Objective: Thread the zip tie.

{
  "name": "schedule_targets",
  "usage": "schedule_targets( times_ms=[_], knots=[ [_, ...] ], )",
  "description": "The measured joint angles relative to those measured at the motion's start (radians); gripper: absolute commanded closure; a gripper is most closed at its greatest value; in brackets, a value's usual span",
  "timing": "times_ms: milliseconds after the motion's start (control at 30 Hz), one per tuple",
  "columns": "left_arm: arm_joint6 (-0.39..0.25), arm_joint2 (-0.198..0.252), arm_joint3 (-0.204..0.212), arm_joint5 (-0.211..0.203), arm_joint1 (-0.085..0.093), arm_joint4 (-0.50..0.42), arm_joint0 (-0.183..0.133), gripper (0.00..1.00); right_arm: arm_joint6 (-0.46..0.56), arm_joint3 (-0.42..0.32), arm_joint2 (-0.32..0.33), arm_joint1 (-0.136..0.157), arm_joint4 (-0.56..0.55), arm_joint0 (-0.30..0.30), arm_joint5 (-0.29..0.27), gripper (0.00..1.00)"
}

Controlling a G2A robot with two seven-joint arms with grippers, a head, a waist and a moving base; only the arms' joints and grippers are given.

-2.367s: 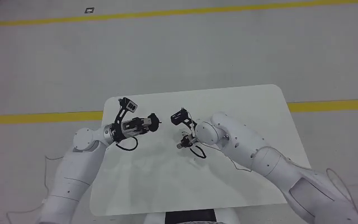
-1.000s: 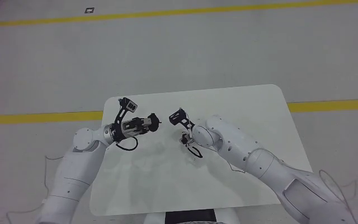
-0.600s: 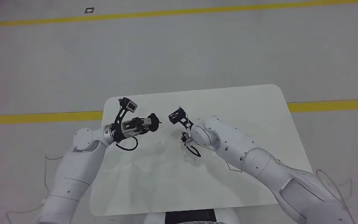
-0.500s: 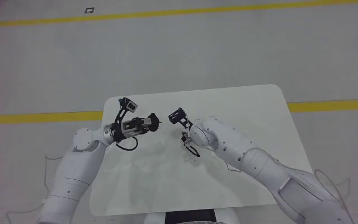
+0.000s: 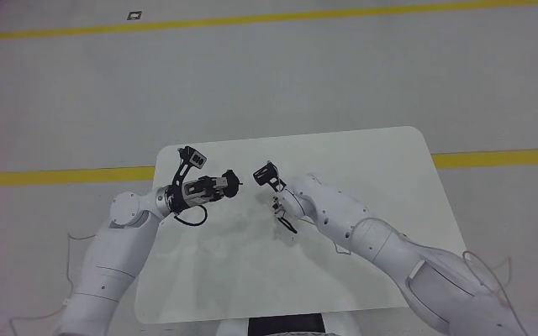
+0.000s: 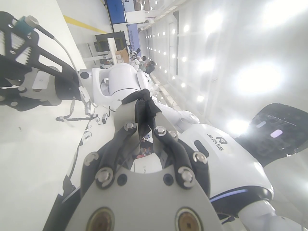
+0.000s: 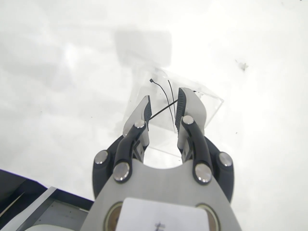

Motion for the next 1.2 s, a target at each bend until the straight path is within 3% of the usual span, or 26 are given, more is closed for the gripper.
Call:
schedule_targets(
  times_ms=[467,567,600,800,1033,1200],
  knots=[
    [0.0,0.0,0.0,0.0,0.0,0.0,0.0,1.0,0.035,0.101,-0.014,-0.058,-0.009,0.026,-0.003,0.76],
    [0.0,0.0,0.0,0.0,0.0,0.0,0.0,1.0,0.032,0.119,-0.013,-0.067,-0.009,0.027,-0.007,0.89],
    [0.0,0.0,0.0,0.0,0.0,0.0,0.0,1.0,0.031,0.126,-0.012,-0.071,-0.01,0.027,-0.008,0.98],
    [0.0,0.0,0.0,0.0,0.0,0.0,0.0,1.0,0.026,0.149,-0.002,-0.083,-0.019,0.027,-0.015,1.0],
    [0.0,0.0,0.0,0.0,0.0,0.0,0.0,1.0,0.031,0.127,0.02,-0.084,-0.046,0.016,-0.012,1.0],
    [0.0,0.0,0.0,0.0,0.0,0.0,0.0,1.0,0.046,0.069,0.053,-0.069,-0.083,-0.008,-0.004,1.0]
  ],
)
